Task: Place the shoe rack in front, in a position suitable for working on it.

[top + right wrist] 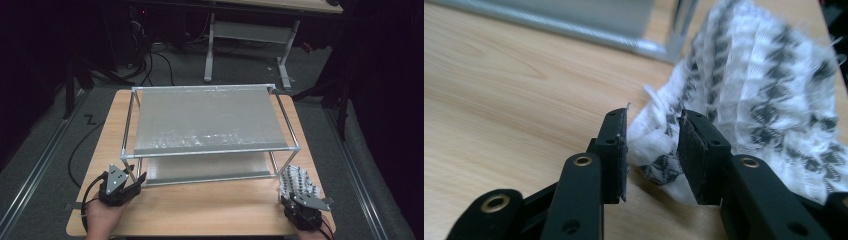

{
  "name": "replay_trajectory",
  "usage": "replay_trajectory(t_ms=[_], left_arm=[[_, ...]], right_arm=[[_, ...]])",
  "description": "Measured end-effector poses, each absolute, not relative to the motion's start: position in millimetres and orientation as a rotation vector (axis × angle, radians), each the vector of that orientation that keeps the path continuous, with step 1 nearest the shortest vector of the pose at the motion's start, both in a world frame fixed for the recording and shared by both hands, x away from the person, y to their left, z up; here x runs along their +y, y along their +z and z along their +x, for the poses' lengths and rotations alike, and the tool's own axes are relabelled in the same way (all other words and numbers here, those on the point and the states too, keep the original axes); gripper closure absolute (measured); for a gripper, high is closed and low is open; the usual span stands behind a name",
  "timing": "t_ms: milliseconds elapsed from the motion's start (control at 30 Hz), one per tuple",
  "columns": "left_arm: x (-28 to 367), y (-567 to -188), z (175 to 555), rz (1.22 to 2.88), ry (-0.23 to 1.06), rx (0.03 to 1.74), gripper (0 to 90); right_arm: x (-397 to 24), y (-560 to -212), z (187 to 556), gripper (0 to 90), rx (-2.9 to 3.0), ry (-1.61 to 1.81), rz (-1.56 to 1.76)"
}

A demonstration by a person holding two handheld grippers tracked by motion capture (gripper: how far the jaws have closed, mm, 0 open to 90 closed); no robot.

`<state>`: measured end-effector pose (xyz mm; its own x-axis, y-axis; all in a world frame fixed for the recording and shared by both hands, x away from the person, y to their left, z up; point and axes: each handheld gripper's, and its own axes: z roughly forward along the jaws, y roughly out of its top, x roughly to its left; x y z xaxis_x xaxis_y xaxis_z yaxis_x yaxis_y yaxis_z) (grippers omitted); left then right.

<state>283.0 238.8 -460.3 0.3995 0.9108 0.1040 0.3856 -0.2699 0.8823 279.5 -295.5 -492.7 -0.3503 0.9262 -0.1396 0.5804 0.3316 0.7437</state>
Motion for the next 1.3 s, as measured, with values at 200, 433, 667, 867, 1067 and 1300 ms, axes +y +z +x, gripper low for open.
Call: replay_trajectory(t_ms=[200,433,667,867,1067,1300], left_arm=[[238.4,-461.1,284.3,1.843,0.806,1.114,49.2],[236.4,-459.8,284.8,1.842,0.799,1.104,49.0],[238.2,-460.9,283.5,1.845,0.797,1.112,48.9],[240.4,-460.8,281.3,1.844,0.802,1.117,48.9],[242.7,-461.5,280.5,1.843,0.795,1.126,48.7],[239.9,-462.7,281.0,1.846,0.787,1.113,48.6]], right_arm=[[-315.7,-498.9,270.2,65.1,2.041,0.787,1.363],[-344.3,-482.7,247.4,54.8,1.969,0.855,1.385],[-363.9,-473.0,265.7,15.8,1.823,0.891,1.552],[-366.6,-497.1,288.0,15.0,1.882,0.789,1.668],[-356.6,-500.4,281.4,27.5,1.92,0.75,1.553],[-348.4,-499.2,274.8,58.2,1.975,0.781,1.469]])
